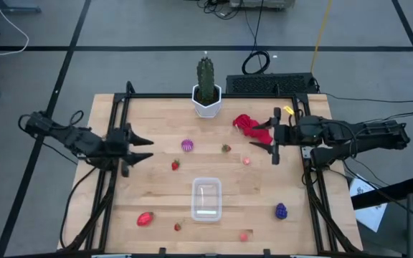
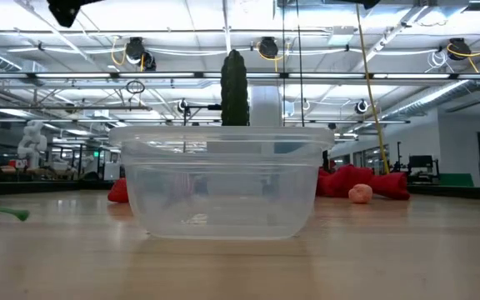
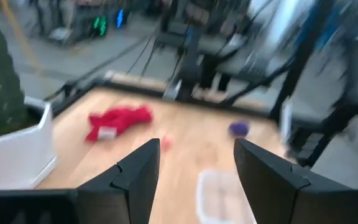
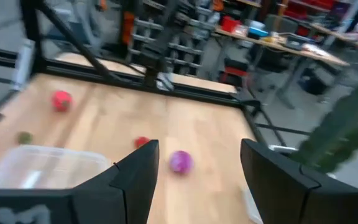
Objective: Pick and placing Produce into tupperware
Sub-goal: Put the onion into the transparent container
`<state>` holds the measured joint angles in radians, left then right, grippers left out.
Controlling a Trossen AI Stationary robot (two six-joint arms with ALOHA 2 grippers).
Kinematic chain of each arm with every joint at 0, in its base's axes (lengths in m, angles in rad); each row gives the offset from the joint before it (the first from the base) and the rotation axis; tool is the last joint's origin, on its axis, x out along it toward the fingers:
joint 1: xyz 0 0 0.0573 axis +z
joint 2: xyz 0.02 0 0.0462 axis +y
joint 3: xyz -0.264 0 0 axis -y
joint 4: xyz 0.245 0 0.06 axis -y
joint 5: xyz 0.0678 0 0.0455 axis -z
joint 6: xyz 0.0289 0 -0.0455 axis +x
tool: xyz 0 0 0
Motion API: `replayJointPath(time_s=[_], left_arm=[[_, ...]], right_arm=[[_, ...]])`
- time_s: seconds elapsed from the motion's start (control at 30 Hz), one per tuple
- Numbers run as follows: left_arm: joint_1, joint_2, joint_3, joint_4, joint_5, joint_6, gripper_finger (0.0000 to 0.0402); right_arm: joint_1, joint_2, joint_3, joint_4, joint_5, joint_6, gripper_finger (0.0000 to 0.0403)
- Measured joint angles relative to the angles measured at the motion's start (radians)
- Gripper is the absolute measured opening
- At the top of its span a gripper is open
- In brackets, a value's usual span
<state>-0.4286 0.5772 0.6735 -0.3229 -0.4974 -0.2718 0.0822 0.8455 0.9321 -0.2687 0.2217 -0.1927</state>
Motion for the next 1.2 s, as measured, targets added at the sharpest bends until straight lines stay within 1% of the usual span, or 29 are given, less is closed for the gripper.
replayJointPath(time_s=[0.13,0.23,0.37,0.5,0.6,0.67,0.8,1.1,1.2], left_arm=[[0.013,0.200,0.112,-0.139,-0.051,-0.090,0.0212],[0.037,0.328,0.132,-0.193,-0.048,-0.166,0.0212],[0.076,0.471,0.133,-0.232,-0.047,-0.209,0.0212],[0.128,0.587,0.134,-0.212,-0.056,-0.230,0.0212],[0.177,0.657,0.134,-0.191,-0.019,-0.255,0.0212],[0.210,0.692,0.134,-0.191,0.000,-0.283,0.0212],[0.265,0.725,0.134,-0.185,0.000,-0.291,0.0212],[0.328,0.731,0.134,-0.079,0.014,-0.289,0.0212],[0.343,0.731,0.134,-0.076,0.060,-0.291,0.0212]], right_arm=[[0.000,-0.009,0.000,-0.014,0.116,-0.046,0.0219],[-0.001,-0.015,0.000,-0.018,0.179,-0.086,0.0219],[-0.001,-0.017,0.000,-0.013,0.197,-0.107,0.0219],[-0.001,-0.017,0.000,-0.014,0.197,-0.097,0.0219],[-0.001,-0.017,0.000,-0.014,0.197,-0.081,0.0219],[-0.001,-0.017,0.000,-0.013,0.197,-0.081,0.0219],[0.000,-0.017,0.000,-0.014,0.197,-0.081,0.0219],[0.000,-0.017,0.000,-0.015,0.197,-0.081,0.0219],[0.000,-0.017,0.000,-0.021,0.197,-0.081,0.0219]])
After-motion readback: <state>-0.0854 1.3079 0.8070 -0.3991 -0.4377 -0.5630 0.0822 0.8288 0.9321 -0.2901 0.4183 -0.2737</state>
